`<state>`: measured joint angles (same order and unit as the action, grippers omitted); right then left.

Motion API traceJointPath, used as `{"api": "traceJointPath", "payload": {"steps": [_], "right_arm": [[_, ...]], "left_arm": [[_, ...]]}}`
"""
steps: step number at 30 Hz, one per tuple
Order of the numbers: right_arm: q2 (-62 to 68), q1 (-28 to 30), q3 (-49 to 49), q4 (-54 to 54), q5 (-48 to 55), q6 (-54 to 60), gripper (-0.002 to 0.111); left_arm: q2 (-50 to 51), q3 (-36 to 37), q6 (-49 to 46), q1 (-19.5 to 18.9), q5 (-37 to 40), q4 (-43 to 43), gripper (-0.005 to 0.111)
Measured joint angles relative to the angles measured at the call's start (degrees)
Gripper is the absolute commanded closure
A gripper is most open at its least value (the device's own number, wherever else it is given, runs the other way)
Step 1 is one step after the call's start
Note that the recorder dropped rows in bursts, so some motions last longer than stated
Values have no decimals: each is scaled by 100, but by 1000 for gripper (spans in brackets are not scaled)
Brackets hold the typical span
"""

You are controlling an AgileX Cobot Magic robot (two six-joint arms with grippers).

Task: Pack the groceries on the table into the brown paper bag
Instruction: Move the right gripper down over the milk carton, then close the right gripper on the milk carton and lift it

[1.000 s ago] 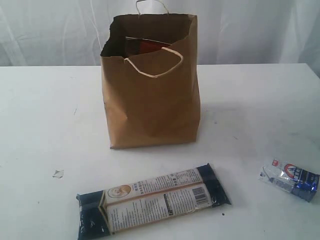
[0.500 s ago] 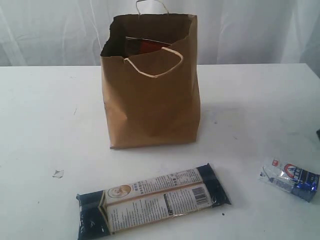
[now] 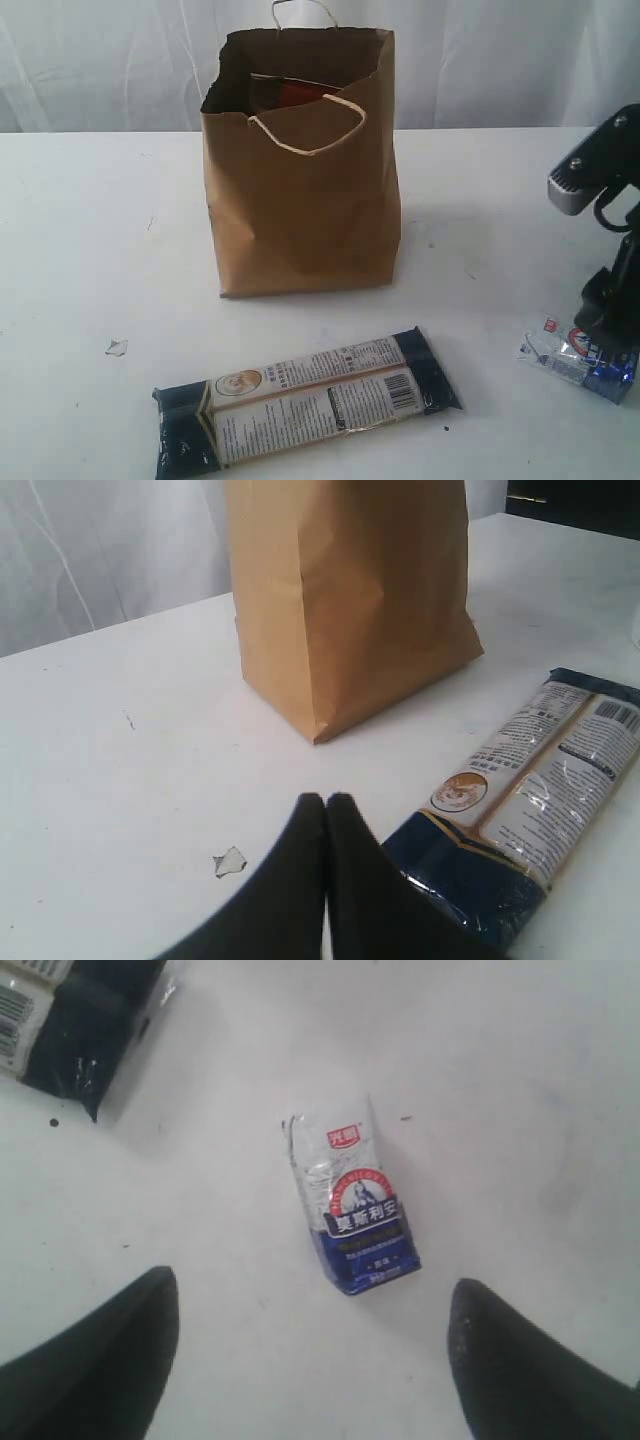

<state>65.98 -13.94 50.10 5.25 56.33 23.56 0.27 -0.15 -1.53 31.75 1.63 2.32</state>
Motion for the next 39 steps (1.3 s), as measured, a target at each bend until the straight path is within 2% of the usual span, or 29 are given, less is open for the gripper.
{"api": "traceJointPath", "payload": {"steps": [5,17,25,35,39], "right_arm": [[894,365,66,-47,62,459,38],[2346,532,66,400,-543,1502,38],[2875,532,66,473,-1320,1948,38],[3449,532,74,484,-1664,2046,38],[3545,532,74,356,-1664,1885,45]], "left_arm": [[0,0,0,0,0,0,107],[0,0,0,0,0,0,107],[0,0,0,0,0,0,107],[0,0,0,0,0,0,107],[0,0,0,0,0,0,107]]}}
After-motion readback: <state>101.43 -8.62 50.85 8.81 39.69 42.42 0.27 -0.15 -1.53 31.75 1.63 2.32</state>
